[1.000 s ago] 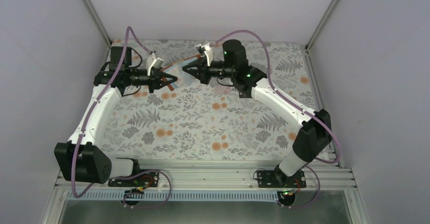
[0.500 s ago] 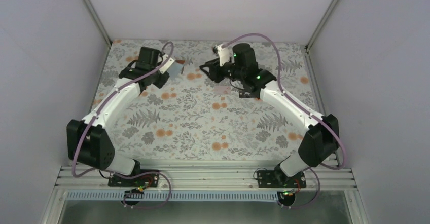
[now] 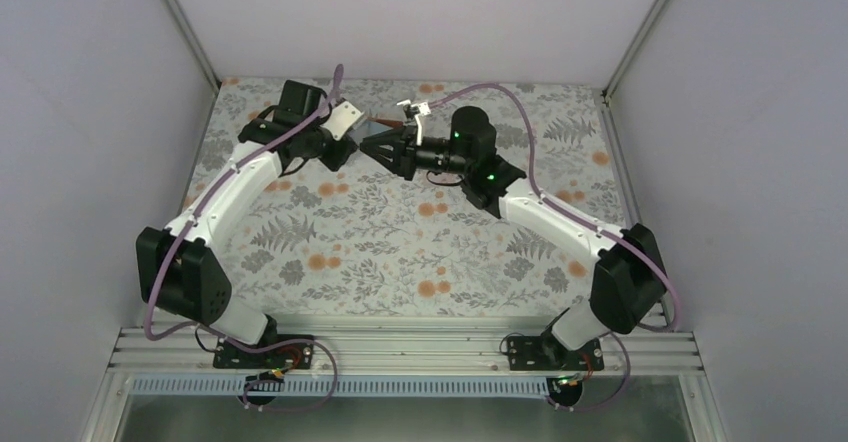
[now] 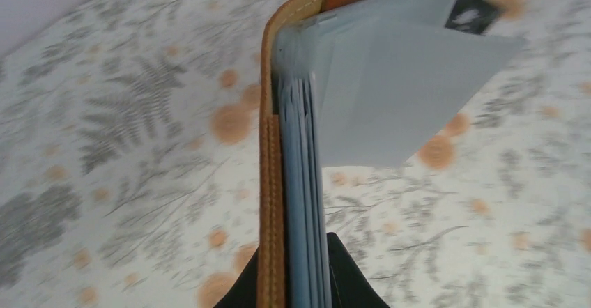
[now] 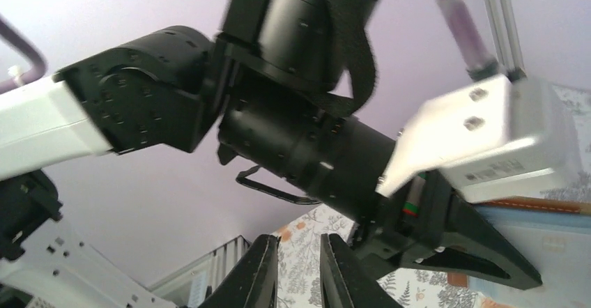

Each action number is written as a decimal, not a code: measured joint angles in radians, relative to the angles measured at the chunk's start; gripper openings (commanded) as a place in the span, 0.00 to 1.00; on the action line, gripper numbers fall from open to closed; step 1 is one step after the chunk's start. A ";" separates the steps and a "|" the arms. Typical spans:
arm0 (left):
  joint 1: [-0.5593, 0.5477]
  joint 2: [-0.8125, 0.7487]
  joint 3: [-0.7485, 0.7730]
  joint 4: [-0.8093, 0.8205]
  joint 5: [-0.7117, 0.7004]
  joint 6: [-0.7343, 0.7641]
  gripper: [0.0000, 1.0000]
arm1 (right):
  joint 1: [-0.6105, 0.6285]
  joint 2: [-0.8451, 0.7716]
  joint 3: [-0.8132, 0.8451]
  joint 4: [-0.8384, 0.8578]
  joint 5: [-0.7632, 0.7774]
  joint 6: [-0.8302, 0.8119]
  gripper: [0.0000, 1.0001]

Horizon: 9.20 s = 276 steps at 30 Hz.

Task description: Take the credit cards out of the card holder

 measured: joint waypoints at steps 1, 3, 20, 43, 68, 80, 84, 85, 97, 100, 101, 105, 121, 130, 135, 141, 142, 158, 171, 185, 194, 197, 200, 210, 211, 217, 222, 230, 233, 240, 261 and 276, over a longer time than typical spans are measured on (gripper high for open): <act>0.000 0.000 0.008 -0.008 0.043 -0.002 0.02 | -0.001 0.006 -0.002 0.006 0.007 0.009 0.16; 0.003 0.000 0.021 -0.026 0.144 0.001 0.03 | -0.001 0.023 -0.006 0.019 0.028 0.035 0.14; 0.025 -0.109 0.011 -0.151 0.623 0.192 0.02 | -0.059 -0.097 -0.147 -0.178 0.167 -0.183 0.22; 0.024 -0.127 0.011 -0.270 0.803 0.340 0.29 | -0.076 -0.199 -0.084 -0.378 -0.060 -0.453 0.04; 0.019 -0.127 0.011 -0.301 0.814 0.384 0.02 | -0.107 -0.220 -0.075 -0.467 -0.068 -0.520 0.04; 0.013 -0.127 0.010 -0.280 0.816 0.383 0.02 | -0.120 -0.232 -0.072 -0.491 -0.072 -0.543 0.05; 0.011 -0.127 0.010 -0.278 0.816 0.383 0.15 | -0.124 -0.232 -0.070 -0.498 -0.083 -0.550 0.07; 0.010 -0.127 0.010 -0.278 0.817 0.383 0.15 | -0.124 -0.232 -0.070 -0.500 -0.083 -0.552 0.08; 0.016 -0.127 0.009 -0.306 0.816 0.387 0.02 | -0.150 -0.232 -0.055 -0.534 -0.084 -0.572 0.23; 0.016 -0.127 0.009 -0.306 0.816 0.387 0.03 | -0.150 -0.231 -0.055 -0.530 -0.102 -0.563 0.23; 0.016 -0.127 0.009 -0.306 0.816 0.387 0.02 | -0.150 -0.229 -0.055 -0.528 -0.108 -0.560 0.19; 0.016 -0.127 0.009 -0.306 0.816 0.387 0.02 | -0.150 -0.214 -0.055 -0.509 -0.119 -0.541 0.16; 0.022 -0.127 0.005 -0.314 0.809 0.387 0.02 | -0.146 -0.182 -0.054 -0.484 -0.140 -0.517 0.18; 0.028 -0.127 0.004 -0.325 0.797 0.387 0.02 | -0.142 -0.167 -0.049 -0.481 -0.164 -0.530 0.33; 0.028 -0.127 0.004 -0.327 0.797 0.388 0.02 | -0.142 -0.170 -0.049 -0.483 -0.190 -0.558 0.26; 0.028 -0.128 0.004 -0.327 0.805 0.391 0.02 | -0.142 -0.173 -0.050 -0.479 -0.198 -0.558 0.32; 0.028 -0.128 0.004 -0.327 0.805 0.391 0.02 | -0.142 -0.173 -0.050 -0.478 -0.199 -0.556 0.35; 0.019 -0.130 0.004 -0.321 0.819 0.391 0.02 | -0.131 -0.173 -0.055 -0.441 -0.230 -0.548 0.10; 0.023 -0.130 0.004 -0.321 0.809 0.406 0.02 | -0.125 -0.173 -0.055 -0.444 -0.123 -0.527 0.30; 0.023 -0.130 0.004 -0.319 0.810 0.406 0.02 | -0.121 -0.200 -0.067 -0.444 -0.054 -0.520 0.18; 0.023 -0.130 0.004 -0.317 0.810 0.406 0.02 | -0.119 -0.207 -0.071 -0.444 -0.033 -0.513 0.25; 0.023 -0.130 0.004 -0.317 0.809 0.406 0.02 | -0.119 -0.207 -0.071 -0.443 -0.022 -0.506 0.26; 0.023 -0.130 0.004 -0.317 0.809 0.406 0.03 | -0.116 -0.207 -0.072 -0.438 -0.012 -0.499 0.24; 0.034 -0.130 0.003 -0.327 0.793 0.413 0.02 | -0.092 -0.179 -0.077 -0.401 0.003 -0.487 0.23; 0.034 -0.130 0.002 -0.329 0.790 0.414 0.03 | -0.088 -0.174 -0.077 -0.399 -0.002 -0.488 0.21; 0.034 -0.130 -0.004 -0.336 0.786 0.424 0.03 | -0.070 -0.160 -0.077 -0.400 -0.044 -0.502 0.05; 0.039 -0.131 -0.004 -0.342 0.785 0.431 0.07 | -0.070 -0.163 -0.077 -0.403 -0.068 -0.514 0.04; 0.028 -0.142 -0.005 -0.338 0.821 0.435 0.18 | -0.069 -0.216 -0.080 -0.451 -0.051 -0.547 0.04; 0.024 -0.142 -0.005 -0.335 0.834 0.436 0.18 | -0.071 -0.233 -0.080 -0.470 -0.035 -0.559 0.04; 0.023 -0.142 -0.008 -0.333 0.831 0.436 0.10 | -0.072 -0.241 -0.075 -0.506 -0.014 -0.578 0.04; 0.035 -0.142 -0.011 -0.209 0.711 0.330 0.02 | -0.161 -0.306 -0.037 -0.674 0.243 -0.648 0.04; 0.208 -0.146 -0.041 -0.096 0.507 0.135 0.02 | -0.245 -0.211 0.081 -0.775 0.579 -0.706 0.04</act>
